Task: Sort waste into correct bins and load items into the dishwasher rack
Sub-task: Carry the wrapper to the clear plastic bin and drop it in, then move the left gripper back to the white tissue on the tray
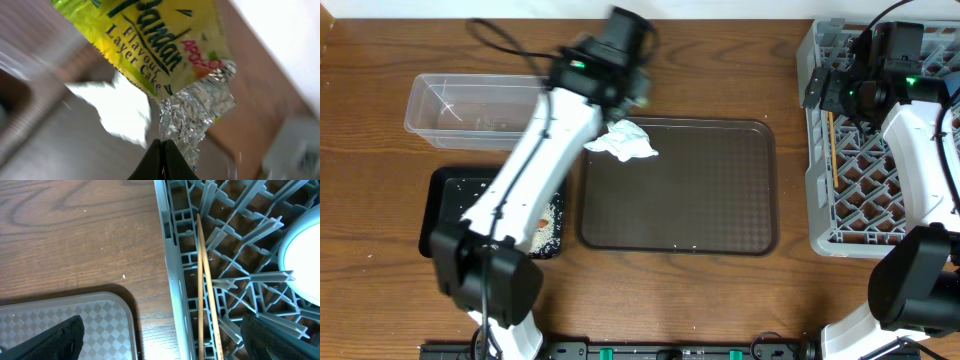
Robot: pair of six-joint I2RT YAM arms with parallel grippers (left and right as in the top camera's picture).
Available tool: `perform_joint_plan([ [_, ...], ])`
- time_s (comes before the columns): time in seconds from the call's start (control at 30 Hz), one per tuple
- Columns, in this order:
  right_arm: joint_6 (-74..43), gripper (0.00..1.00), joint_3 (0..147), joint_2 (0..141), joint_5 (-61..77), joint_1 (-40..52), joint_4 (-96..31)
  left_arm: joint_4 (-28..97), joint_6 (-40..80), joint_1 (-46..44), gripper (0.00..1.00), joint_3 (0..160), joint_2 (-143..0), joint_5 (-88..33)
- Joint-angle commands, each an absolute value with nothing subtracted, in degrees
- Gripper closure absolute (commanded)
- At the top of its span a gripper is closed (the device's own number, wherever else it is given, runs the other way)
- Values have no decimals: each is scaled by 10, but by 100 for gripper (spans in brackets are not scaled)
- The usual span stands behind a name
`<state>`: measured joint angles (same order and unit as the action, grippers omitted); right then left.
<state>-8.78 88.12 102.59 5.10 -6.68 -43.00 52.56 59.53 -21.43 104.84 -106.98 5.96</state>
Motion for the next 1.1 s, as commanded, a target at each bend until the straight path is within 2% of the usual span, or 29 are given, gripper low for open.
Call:
perform_joint_plan([
  [0.0,-94,1,892,1009,47,-72,-431,538,585,-160,94,1048,-1084,110],
  [0.13,-94,1,892,1009,47,-72,-431,540,586,-97,94,1038,-1090,110],
  [0.2,-94,1,892,1009,47,-72,-431,541,585,-69,86,1032,-1091,110],
  [0.3,-94,1,892,1009,47,-72,-431,553,585,-40,67,1027,-1091,107],
  [0.4,-94,1,892,1009,47,-72,-431,566,585,-22,66,1026,-1091,97],
  [0.43,-94,1,892,1009,47,-72,-431,569,585,-18,59,1026,-1091,96],
  [0.47,-94,1,892,1009,47,-72,-431,573,585,-17,58,1026,-1091,97],
  [0.57,-94,1,892,1009,47,-72,-431,587,585,-17,58,1026,-1091,94],
  [0.67,-94,1,892,1009,47,-72,-431,606,577,-21,58,1026,-1087,57],
  [0.87,-94,1,892,1009,47,-72,-431,604,458,-69,57,1026,-1082,-63],
  [1.07,-94,1,892,1009,47,-72,-431,611,459,-179,49,1023,-1092,-56],
])
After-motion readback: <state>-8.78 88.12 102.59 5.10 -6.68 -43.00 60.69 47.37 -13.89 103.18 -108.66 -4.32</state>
